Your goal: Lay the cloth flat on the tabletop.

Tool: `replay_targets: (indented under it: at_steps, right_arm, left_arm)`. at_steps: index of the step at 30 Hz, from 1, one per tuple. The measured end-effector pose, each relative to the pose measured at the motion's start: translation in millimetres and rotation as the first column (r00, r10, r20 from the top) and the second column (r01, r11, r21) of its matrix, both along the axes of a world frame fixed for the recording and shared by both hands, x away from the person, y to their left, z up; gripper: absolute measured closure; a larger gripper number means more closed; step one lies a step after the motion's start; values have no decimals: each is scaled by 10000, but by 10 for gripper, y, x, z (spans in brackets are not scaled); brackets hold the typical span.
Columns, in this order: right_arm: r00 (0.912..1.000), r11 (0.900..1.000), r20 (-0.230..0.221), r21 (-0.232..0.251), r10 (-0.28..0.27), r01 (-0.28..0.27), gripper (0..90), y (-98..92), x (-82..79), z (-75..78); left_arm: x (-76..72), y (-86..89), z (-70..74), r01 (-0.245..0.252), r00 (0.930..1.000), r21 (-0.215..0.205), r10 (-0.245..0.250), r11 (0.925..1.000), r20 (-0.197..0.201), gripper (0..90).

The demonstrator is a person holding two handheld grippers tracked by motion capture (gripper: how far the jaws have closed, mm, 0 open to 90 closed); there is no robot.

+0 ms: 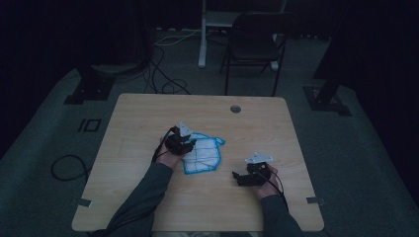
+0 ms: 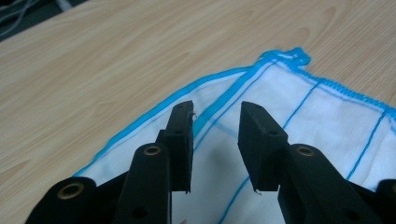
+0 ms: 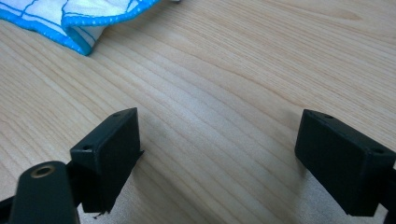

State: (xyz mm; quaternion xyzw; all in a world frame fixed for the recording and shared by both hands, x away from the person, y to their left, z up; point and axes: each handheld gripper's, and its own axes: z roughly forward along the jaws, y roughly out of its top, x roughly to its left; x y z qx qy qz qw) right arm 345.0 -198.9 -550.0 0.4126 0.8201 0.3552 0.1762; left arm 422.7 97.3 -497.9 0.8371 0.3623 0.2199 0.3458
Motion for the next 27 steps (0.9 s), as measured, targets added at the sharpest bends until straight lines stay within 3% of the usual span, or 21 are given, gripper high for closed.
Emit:
replay_targets:
  at_steps: [9, 12, 14, 16, 17, 18, 19, 24, 27]
  right_arm:
    - [10000, 10000, -10, -16, 9, -9, 141, -1, 0, 1]
    - [10000, 10000, -8, -16, 9, -9, 141, -1, 0, 1]
    - [10000, 10000, -6, -14, 8, -8, 141, -1, 0, 1]
    - [10000, 10000, -9, -13, 7, -7, 141, -1, 0, 1]
    - [10000, 10000, -9, -13, 7, -7, 141, -1, 0, 1]
    - [10000, 10000, -9, -12, 7, -7, 141, -1, 0, 1]
    - [10000, 10000, -7, -13, 8, -8, 141, -1, 0, 1]
    - [10000, 10000, -2, -10, 12, -12, 141, -1, 1, 1]
    - [10000, 10000, 0, -17, 18, -18, 142, -1, 1, 1]
  left_arm:
    - [47, -372, -98, 781, 9969, 158, -779, 9968, -100, 593]
    - [70, -490, -143, 852, 9962, 463, -843, 9953, -195, 581]
    - [108, -531, -204, 717, 9966, 813, -681, 9941, -465, 584]
    - [128, -536, -259, 645, 9959, 1006, -575, 9928, -703, 645]
    - [128, -536, -259, 645, 9959, 1006, -575, 9928, -703, 717]
    - [116, -526, -254, 641, 9962, 963, -580, 9933, -652, 717]
    - [91, -518, -223, 656, 9967, 969, -606, 9931, -539, 855]
    - [34, -506, -160, 792, 9965, 1010, -760, 9917, -344, 895]
    - [-25, -470, -113, 757, 9971, 807, -746, 9939, -166, 898]
